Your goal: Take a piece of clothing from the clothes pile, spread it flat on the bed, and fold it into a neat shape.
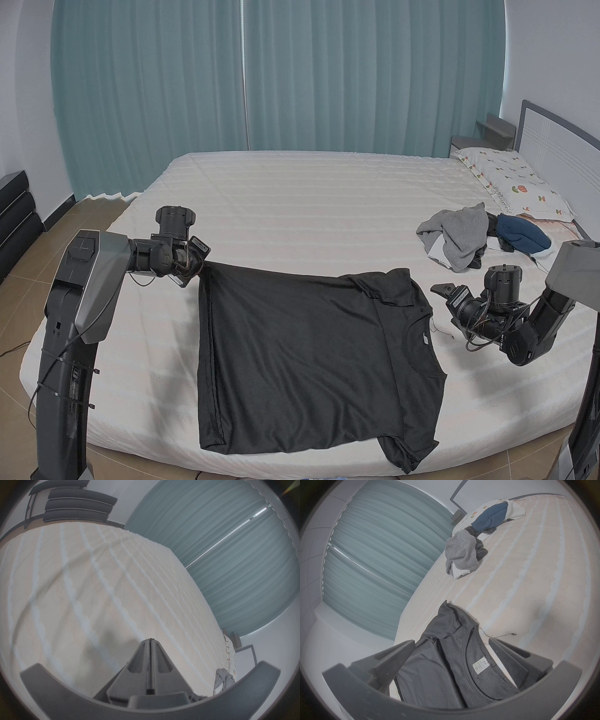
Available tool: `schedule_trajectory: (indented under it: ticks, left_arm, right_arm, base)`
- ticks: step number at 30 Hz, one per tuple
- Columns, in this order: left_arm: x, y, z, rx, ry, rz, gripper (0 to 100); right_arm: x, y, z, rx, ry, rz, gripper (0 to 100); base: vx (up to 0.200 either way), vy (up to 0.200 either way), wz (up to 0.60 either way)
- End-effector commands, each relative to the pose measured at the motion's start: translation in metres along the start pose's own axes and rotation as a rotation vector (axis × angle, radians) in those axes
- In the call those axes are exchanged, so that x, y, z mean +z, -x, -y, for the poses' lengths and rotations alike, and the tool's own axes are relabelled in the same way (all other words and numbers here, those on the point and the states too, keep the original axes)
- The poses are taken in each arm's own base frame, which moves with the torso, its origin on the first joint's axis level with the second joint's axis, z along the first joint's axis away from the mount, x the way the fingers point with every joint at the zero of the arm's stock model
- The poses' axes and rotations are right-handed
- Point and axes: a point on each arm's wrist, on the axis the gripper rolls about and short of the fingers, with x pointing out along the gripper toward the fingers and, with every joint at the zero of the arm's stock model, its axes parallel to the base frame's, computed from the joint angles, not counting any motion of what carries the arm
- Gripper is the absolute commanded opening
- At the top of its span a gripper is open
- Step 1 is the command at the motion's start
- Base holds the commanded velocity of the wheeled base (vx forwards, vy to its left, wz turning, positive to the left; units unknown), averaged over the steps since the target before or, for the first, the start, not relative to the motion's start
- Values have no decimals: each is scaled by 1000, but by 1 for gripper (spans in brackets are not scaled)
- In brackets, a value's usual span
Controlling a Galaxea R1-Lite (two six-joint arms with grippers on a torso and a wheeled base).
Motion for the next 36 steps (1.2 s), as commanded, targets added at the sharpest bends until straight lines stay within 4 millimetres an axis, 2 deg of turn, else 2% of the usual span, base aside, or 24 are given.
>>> schedule_trajectory:
  ticks: [1, 5, 6, 18, 21, 28, 30, 31, 33, 34, 35, 36]
  left_arm:
    - [15, -3, -12, 18, 9, 22, 0]
    - [23, -4, -18, 20, 13, 26, 0]
    - [24, -4, -19, 19, 15, 24, 100]
    - [25, -1, -22, 32, 23, -1, 100]
    - [26, 15, -19, 47, 25, -60, 100]
    - [25, 73, -17, 6, 46, -212, 100]
    - [20, 92, -23, 3, 52, -258, 100]
    - [19, 95, -24, 4, 53, -264, 100]
    - [12, 117, -33, -7, 62, -315, 100]
    - [12, 117, -33, -7, 62, -315, 100]
    - [6, 133, -39, -10, 76, -343, 100]
    - [4, 139, -42, -9, 81, -350, 100]
  right_arm:
    - [-1, -1, 1, -3, 0, -3, 100]
    - [-2, -2, 3, -9, 1, -5, 100]
    - [-2, -3, 4, -13, 1, -7, 100]
    - [-8, -1, 11, -39, 7, -29, 100]
    - [-11, 1, 10, -41, 18, -39, 100]
    - [-16, 7, 11, -46, 54, -56, 100]
    - [-16, 11, 9, -43, 59, -57, 100]
    - [-17, 12, 8, -42, 61, -58, 100]
    - [-21, 18, 7, -39, 86, -72, 100]
    - [-21, 18, 7, -39, 86, -72, 100]
    - [-22, 21, 5, -33, 96, -75, 100]
    - [-22, 22, 4, -30, 98, -77, 100]
  base:
    - [0, 0, 0]
    - [0, 0, 0]
    - [0, 0, 0]
    - [0, 0, 0]
    - [0, 0, 0]
    - [0, 0, 0]
    - [0, 0, 0]
    - [0, 0, 0]
    - [0, 0, 0]
    - [0, 0, 0]
    - [0, 0, 0]
    - [0, 0, 0]
